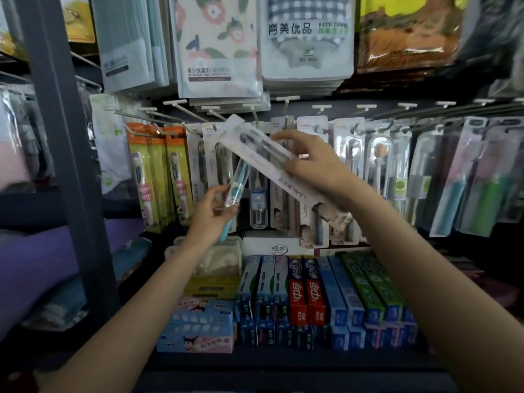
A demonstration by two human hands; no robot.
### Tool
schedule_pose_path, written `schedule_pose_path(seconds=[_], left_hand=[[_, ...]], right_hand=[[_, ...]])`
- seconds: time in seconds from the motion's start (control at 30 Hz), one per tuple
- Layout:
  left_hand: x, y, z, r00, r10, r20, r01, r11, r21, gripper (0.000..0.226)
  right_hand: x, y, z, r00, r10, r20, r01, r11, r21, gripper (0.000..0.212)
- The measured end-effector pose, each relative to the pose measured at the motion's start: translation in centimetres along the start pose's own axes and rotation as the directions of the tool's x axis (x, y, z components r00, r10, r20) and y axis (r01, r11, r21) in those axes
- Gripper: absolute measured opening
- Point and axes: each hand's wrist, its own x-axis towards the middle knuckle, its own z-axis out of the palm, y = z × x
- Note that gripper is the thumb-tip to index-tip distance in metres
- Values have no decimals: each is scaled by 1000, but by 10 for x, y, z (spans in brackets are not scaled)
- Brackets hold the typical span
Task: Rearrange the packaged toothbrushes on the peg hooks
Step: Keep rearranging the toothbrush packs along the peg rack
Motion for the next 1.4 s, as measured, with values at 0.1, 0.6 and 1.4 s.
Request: schedule_pose_path(seconds=[0.1, 0.6, 1.4], left_hand=[[-4, 2, 2, 999, 31, -22, -30, 999, 11, 40], [-10, 14, 57, 996, -54, -69, 48, 995, -84, 40], [-10, 3, 51, 998, -1, -62, -1, 999, -39, 39]], right_hand=[[-24, 18, -3, 987, -8, -162, 13, 999, 31, 38], [-69, 109, -46, 729, 328, -601, -268, 944, 190, 22], [-54, 84, -15, 700, 164, -695, -246, 969, -19, 27]])
